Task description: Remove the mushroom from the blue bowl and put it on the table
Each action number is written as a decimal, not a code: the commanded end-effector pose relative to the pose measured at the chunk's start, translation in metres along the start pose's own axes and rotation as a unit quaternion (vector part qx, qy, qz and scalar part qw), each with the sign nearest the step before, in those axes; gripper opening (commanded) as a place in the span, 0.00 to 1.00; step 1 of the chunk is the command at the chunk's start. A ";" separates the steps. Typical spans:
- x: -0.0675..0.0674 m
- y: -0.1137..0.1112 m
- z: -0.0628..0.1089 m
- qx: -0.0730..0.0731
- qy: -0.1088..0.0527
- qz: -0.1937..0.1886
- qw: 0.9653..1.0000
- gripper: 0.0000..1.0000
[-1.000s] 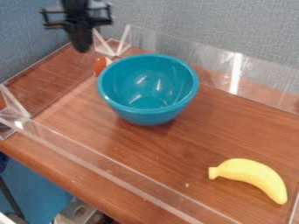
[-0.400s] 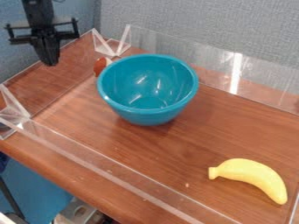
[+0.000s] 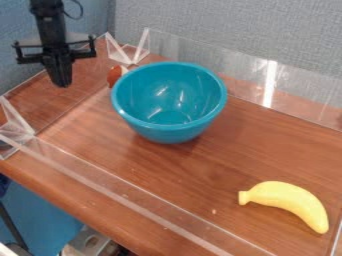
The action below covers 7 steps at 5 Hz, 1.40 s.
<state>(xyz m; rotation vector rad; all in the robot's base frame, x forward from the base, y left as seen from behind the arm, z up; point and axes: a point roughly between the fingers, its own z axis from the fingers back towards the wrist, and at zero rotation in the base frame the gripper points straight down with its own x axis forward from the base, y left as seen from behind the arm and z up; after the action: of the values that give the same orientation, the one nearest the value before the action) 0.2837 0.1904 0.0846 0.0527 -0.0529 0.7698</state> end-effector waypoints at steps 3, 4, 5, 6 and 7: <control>0.007 -0.010 -0.013 0.021 -0.010 0.058 0.998 0.00; 0.010 -0.012 -0.018 0.024 -0.005 0.074 0.997 0.00; 0.011 -0.014 -0.021 0.027 -0.003 0.091 0.995 0.00; 0.015 -0.014 -0.022 0.028 0.000 0.106 0.994 0.00; 0.016 -0.015 -0.022 0.026 0.003 0.122 0.992 0.00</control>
<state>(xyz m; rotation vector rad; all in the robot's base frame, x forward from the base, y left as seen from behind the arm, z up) 0.2980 0.1891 0.0477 0.0949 0.0232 1.0169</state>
